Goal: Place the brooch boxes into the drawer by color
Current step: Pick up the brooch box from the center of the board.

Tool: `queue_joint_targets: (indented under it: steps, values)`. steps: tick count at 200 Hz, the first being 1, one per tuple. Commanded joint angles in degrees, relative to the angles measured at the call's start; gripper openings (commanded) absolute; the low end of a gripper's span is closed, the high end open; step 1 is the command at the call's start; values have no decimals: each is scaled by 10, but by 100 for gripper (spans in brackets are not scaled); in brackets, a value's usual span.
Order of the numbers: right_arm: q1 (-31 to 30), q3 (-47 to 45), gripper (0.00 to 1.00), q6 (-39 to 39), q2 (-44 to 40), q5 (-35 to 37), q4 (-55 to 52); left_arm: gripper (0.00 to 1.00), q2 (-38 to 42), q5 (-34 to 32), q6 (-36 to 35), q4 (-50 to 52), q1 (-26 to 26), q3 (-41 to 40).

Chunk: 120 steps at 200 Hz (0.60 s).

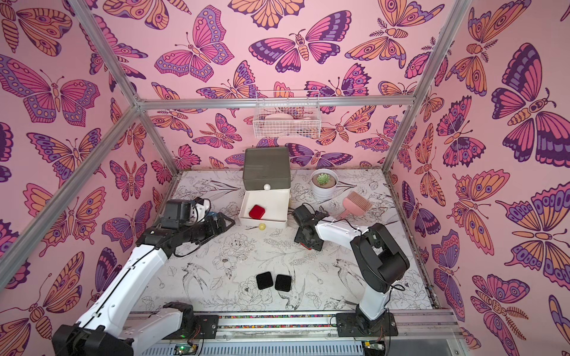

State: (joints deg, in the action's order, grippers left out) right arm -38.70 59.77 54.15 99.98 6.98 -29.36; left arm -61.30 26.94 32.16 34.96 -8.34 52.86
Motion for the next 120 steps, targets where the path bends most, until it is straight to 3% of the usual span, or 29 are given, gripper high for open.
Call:
queue_joint_targets:
  steps: [1, 62, 120]
  values:
    - [1, 0, 67, -7, -28, 5, -23, 100, 7, -2, -8, 7, -4, -7]
    - [-15, 55, 67, -62, -127, 45, -85, 100, 2, -3, -6, 7, -4, -3]
    - [-73, 208, 66, -152, -106, 61, -118, 100, 3, -6, -6, 7, -4, -1]
